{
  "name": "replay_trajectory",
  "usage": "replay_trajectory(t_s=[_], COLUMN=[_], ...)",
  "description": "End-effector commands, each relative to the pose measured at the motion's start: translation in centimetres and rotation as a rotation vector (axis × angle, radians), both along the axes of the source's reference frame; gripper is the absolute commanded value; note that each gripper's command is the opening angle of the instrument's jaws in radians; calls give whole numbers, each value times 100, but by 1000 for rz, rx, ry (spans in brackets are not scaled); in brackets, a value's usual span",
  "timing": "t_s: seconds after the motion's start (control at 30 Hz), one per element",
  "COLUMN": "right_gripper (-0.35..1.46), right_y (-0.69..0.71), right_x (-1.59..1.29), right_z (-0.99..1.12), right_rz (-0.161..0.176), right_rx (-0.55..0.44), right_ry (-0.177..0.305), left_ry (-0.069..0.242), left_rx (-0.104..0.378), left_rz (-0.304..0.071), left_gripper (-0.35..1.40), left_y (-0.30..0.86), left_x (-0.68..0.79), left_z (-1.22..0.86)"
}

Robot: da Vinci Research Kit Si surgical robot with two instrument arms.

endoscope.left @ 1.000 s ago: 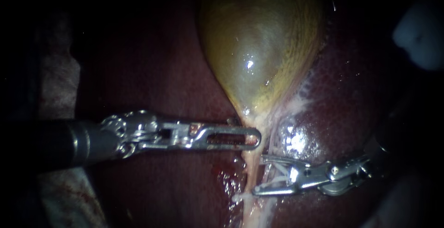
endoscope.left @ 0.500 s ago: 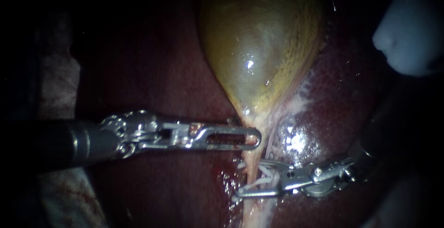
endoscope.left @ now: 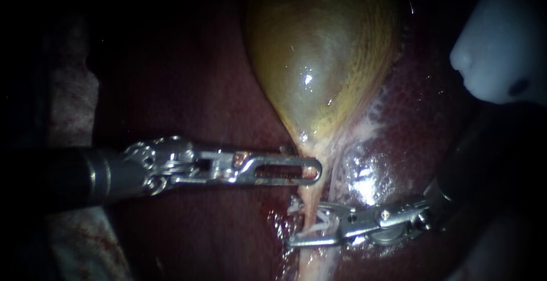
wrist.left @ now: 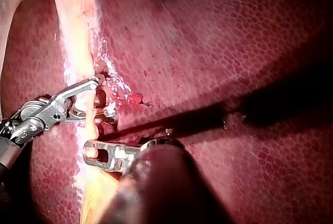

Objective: Clipping second clip left tube

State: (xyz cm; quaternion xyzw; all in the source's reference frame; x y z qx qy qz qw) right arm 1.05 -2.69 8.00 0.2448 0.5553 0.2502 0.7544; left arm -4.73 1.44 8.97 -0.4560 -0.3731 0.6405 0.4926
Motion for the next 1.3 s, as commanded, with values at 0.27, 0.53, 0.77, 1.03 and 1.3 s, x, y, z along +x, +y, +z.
replay_trajectory(t_s=[0.27, 0.53, 0.77, 1.03, 1.3], right_gripper=[52, 40, 13, -25, -35], right_y=[-2, -5, -7, -7, -6], right_x=[0, 2, -1, -9, -12], right_z=[-3, -5, -8, -8, -7], right_rz=[-5, -20, -19, -22, -23], right_rx=[14, 36, 59, 64, 64], right_ry=[6, 19, 21, 23, 24], left_ry=[0, 0, 0, 0, 0], left_rx=[0, 0, 0, -1, -1], left_rz=[0, 0, 0, 0, 0], left_gripper=[-35, -35, -35, -35, -35], left_y=[0, 0, 0, 0, 0], left_x=[0, 0, 0, 0, 0], left_z=[0, 0, 0, 1, 1])
